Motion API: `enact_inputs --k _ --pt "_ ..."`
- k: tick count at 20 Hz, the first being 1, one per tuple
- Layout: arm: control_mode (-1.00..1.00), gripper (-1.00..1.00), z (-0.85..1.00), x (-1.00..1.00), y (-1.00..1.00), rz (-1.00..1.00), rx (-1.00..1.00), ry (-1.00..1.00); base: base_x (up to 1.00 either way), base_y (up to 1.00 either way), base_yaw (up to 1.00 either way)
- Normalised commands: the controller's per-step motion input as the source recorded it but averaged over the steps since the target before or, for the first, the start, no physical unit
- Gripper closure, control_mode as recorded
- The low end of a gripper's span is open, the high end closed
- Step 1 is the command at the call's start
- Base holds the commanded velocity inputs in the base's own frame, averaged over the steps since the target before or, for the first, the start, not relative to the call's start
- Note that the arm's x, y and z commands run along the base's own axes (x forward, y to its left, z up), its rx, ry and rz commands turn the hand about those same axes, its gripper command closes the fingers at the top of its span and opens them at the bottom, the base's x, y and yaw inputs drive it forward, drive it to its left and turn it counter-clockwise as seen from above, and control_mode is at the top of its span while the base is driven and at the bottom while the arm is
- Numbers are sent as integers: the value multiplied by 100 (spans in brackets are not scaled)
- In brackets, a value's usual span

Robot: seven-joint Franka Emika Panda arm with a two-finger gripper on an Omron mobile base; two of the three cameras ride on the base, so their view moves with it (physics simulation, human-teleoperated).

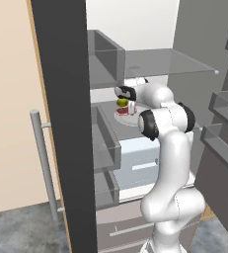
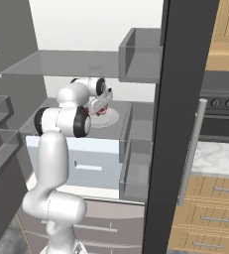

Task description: Retrieve the steak from the fridge and place it on the saucepan with marinade on the stove.

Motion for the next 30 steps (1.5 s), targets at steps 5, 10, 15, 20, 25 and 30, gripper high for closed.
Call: enact_inputs --k 5,10,15,20,25,30 --pt "-100 100 0 -26 0 0 0 -1 0 0 0" --pt "-100 100 0 -6 0 0 0 0 0 0 0" --pt "-100 100 0 -33 0 0 0 0 0 0 0" --pt "-100 100 0 -68 0 0 0 0 0 0 0" --pt "-100 100 1 -82 0 0 0 -1 0 0 0" --pt "-100 100 8 -84 0 0 0 -3 0 0 0"
